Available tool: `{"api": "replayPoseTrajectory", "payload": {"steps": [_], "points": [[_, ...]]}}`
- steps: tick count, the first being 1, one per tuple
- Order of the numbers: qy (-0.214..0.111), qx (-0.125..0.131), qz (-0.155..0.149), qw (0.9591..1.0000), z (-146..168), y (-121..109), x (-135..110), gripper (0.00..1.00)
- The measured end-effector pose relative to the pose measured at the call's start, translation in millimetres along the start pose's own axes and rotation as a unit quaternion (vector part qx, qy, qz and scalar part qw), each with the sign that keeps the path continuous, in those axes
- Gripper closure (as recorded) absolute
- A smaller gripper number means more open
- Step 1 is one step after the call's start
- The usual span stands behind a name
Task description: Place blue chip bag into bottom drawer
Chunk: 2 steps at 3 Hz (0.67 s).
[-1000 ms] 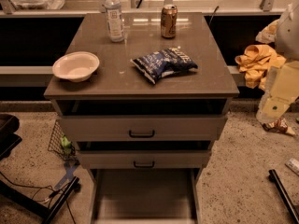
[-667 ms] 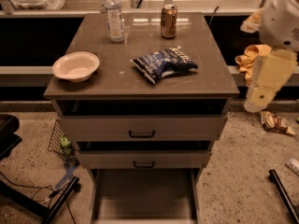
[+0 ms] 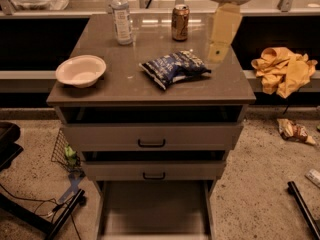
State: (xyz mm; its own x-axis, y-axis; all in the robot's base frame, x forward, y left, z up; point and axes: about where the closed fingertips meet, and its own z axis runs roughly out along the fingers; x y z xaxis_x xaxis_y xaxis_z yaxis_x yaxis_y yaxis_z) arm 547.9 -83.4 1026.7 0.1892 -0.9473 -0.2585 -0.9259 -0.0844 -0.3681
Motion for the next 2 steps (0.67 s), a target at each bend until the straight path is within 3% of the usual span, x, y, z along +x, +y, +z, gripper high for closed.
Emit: {"api": "replayPoseTrajectory", "payload": {"steps": [1, 2], "points": [[0.0, 0.0, 0.0, 1.0, 0.5, 0.0, 0.0, 0.0], [-0.005, -0.006, -0.013, 0.9999, 37.6, -21.7, -5.2, 0.0]]}}
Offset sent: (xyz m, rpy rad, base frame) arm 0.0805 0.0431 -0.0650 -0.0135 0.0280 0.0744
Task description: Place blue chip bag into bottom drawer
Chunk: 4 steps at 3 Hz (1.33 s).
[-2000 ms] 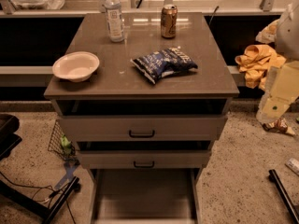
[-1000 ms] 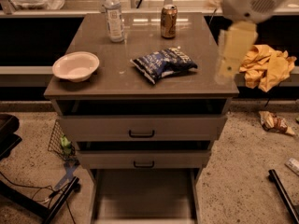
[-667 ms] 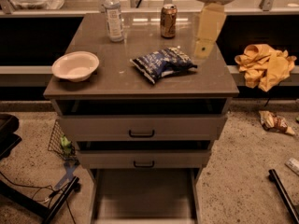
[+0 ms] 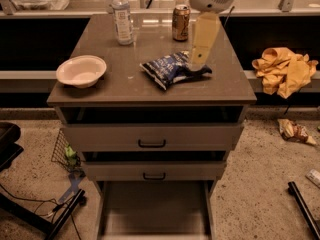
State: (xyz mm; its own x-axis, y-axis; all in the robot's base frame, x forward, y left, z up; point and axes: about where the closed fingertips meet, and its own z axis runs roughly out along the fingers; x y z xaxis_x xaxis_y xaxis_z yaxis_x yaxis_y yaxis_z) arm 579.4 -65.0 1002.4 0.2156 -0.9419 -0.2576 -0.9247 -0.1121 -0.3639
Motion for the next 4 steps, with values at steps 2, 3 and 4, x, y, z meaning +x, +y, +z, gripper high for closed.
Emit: {"api": "replayPoseTrajectory", "payload": {"steps": [2, 3, 4], "points": [[0.049, -0.033, -0.025, 0.998, 107.9, -70.8, 16.7, 0.0], [0.061, -0.057, -0.003, 0.9966, 153.1, -85.1, 47.3, 0.02], [0.054, -0.07, 0.018, 0.9959, 173.1, -85.5, 66.5, 0.25]]}}
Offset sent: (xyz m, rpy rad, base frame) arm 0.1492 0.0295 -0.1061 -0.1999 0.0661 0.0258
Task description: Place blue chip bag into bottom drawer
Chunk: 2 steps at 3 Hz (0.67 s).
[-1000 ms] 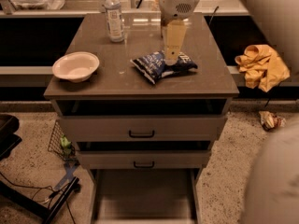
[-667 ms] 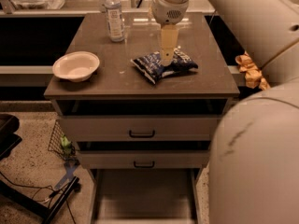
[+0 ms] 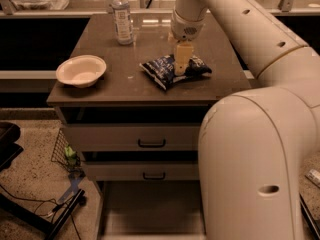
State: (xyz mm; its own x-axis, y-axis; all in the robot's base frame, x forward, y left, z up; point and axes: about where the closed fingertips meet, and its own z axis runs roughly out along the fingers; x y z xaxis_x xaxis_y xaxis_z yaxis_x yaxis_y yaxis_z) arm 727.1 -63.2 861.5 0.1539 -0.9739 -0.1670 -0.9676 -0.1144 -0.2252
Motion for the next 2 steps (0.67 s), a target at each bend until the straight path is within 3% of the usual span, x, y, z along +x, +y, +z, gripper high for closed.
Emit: {"api": "replayPoseTrajectory", "payload": {"steps": [2], "points": [[-0.003, 0.006, -0.001, 1.0, 8.3, -6.1, -3.0, 0.73]]}}
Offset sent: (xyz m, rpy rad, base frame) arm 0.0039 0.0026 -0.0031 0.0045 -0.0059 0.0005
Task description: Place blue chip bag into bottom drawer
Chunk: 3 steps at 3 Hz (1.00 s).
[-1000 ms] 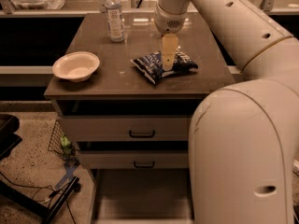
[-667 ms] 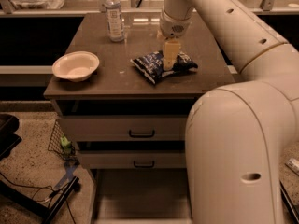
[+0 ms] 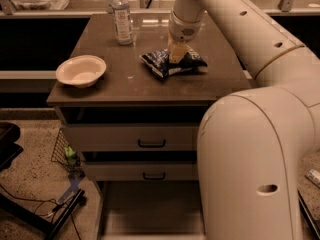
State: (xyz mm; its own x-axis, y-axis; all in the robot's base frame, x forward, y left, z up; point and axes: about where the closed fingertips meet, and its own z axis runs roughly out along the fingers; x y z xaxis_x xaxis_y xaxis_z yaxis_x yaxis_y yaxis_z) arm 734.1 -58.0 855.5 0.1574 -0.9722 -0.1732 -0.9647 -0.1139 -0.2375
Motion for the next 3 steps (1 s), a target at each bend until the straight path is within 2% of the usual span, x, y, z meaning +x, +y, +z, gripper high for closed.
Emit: {"api": "replayPoseTrajectory", "payload": {"steps": [1, 2, 3], "points": [[-0.001, 0.002, -0.001, 1.0, 3.6, -2.0, -1.2, 0.95], [-0.002, 0.003, -0.001, 1.0, 6.1, -3.2, -2.0, 1.0], [-0.002, 0.003, -0.001, 1.0, 4.9, -3.6, -2.3, 1.0]]}}
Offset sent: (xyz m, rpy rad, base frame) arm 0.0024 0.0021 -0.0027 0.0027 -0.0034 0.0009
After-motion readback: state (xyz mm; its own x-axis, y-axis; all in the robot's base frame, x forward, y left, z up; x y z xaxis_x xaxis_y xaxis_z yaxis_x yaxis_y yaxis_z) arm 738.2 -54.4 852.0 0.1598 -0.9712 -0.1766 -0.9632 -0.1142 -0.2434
